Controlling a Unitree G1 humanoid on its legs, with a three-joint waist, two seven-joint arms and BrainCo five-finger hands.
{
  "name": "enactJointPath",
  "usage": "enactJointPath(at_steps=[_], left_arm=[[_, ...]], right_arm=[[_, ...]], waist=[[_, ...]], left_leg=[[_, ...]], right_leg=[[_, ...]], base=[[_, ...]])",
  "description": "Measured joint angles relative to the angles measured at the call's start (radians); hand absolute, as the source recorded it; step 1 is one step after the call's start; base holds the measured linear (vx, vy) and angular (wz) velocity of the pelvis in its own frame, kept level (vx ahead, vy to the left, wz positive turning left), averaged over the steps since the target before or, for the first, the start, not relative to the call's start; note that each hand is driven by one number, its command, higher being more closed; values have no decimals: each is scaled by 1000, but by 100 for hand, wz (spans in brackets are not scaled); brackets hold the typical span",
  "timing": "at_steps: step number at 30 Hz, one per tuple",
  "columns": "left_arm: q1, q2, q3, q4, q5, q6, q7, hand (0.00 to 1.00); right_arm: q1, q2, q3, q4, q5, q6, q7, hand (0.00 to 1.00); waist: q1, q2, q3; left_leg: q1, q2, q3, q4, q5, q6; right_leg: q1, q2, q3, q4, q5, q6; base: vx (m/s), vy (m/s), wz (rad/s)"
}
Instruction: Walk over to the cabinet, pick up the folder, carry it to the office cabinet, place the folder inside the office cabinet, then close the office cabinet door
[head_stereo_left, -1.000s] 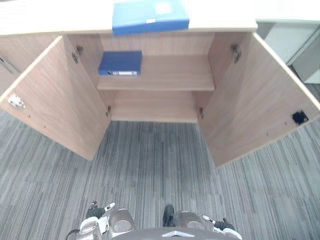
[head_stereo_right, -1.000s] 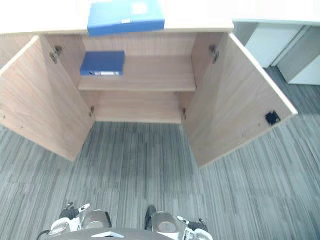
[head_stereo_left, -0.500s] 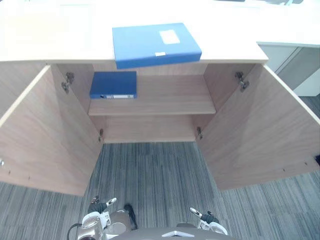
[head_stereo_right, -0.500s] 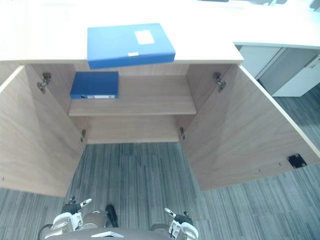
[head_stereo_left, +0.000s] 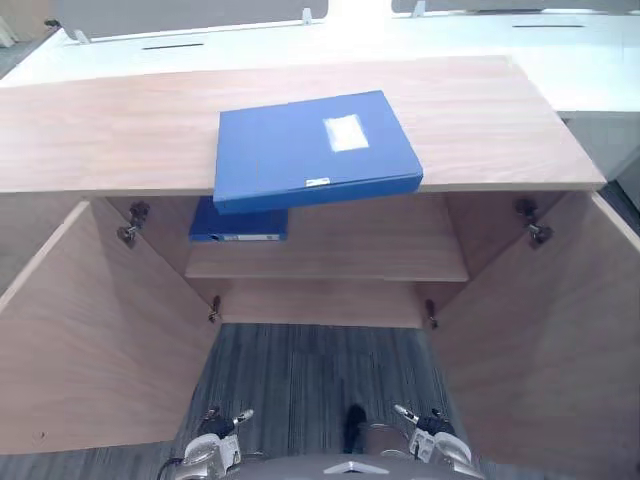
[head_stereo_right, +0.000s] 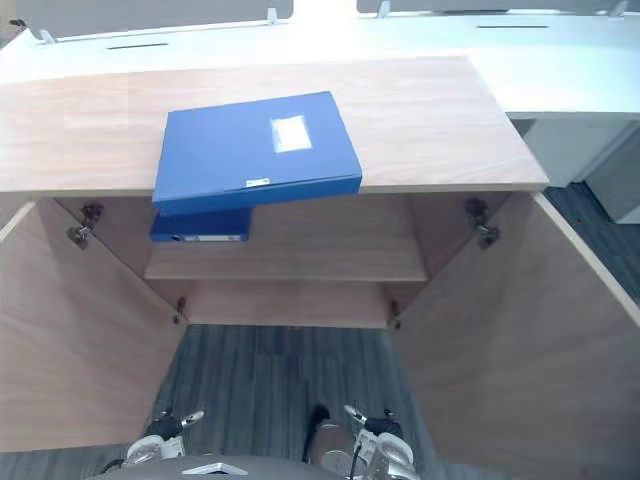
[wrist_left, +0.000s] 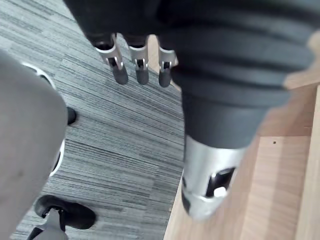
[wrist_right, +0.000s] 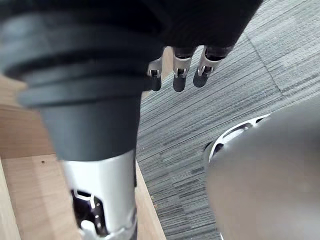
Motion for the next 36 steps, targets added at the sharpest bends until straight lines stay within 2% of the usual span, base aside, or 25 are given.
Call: enactJointPath(at_steps=[1,3,5,8,9,10,12,15,18,23,25,27,31,36], left_arm=[[2,2,2,-17,5,0,-2,0],[5,-1,2,-34,13,-2,-4,0],[5,-1,2,-41,13,-2,-4,0],[7,-1,2,-50,13,-2,-3,0],[8,2,3,-48,13,-1,-4,0],[10,7,5,-48,13,-1,-3,0],[17,25,4,-48,14,-1,-4,0],[5,40,-5,-23,34,1,-6,0],[6,36,-57,-18,35,1,-6,0],[1,46,-137,-28,41,0,1,0],[16,46,-166,-94,31,0,19,0],[49,50,-195,-239,29,-10,41,0],[153,59,-239,-593,9,-61,66,0],[247,73,-285,-875,10,-107,91,0]], right_arm=[[7,1,10,0,1,0,0,0],[16,0,17,0,1,1,0,0],[16,1,17,-1,2,1,0,0],[17,2,17,-1,2,2,-1,0],[19,3,17,1,1,3,-1,0],[26,10,18,3,1,4,-1,0],[39,33,15,1,2,2,-1,0],[43,52,7,16,2,3,-1,0],[48,45,2,19,1,2,0,0],[33,23,-9,53,1,-1,-2,0],[30,12,-2,58,1,-1,-4,0],[30,8,13,57,1,-2,-8,0],[38,1,33,54,2,-19,-15,0],[55,-7,61,12,1,-22,-15,0]], waist=[[6,-6,1],[20,-6,0],[27,-6,-1],[34,-10,-2],[35,-14,-3],[36,-18,-16],[29,-53,-51],[24,-71,-66],[22,-56,-76],[19,-37,-83],[16,-29,-81],[17,-28,-81],[21,-21,-83],[28,-19,-79]], left_leg=[[-43,31,0,117,-10,3],[-97,69,16,246,-43,10],[-134,70,28,229,-69,12],[-161,23,-18,54,-53,24],[-154,5,-34,7,-7,32],[-137,-5,-23,-6,-8,30],[-108,-33,28,-50,-9,33],[-65,-70,43,-90,-6,38],[-16,-101,48,-139,1,49],[-16,-116,19,-160,11,59],[-5,-119,4,-179,23,57],[-1,-121,-11,-202,45,57],[17,-122,-35,-245,64,56],[33,-130,-61,-268,71,67]], right_leg=[[32,4,-9,-23,-4,-5],[77,15,-12,-51,-10,-7],[101,21,-3,-71,-10,-4],[99,21,57,-63,-16,19],[96,22,92,-50,-26,37],[96,18,109,-52,-24,48],[104,-1,141,-100,-2,70],[147,-17,161,-162,19,89],[191,-33,164,-212,30,100],[214,-33,163,-265,53,92],[229,-31,160,-282,62,90],[226,-29,158,-283,65,84],[229,-23,156,-286,70,79],[245,-28,141,-286,79,83]], base=[[152,-146,32],[152,-62,1],[126,35,-28],[117,139,-63],[99,164,-61],[150,192,-59],[191,197,-43],[152,144,-22],[91,111,-4],[68,36,2],[11,-29,5],[-20,-47,10],[-48,-39,1],[-88,-4,8]])
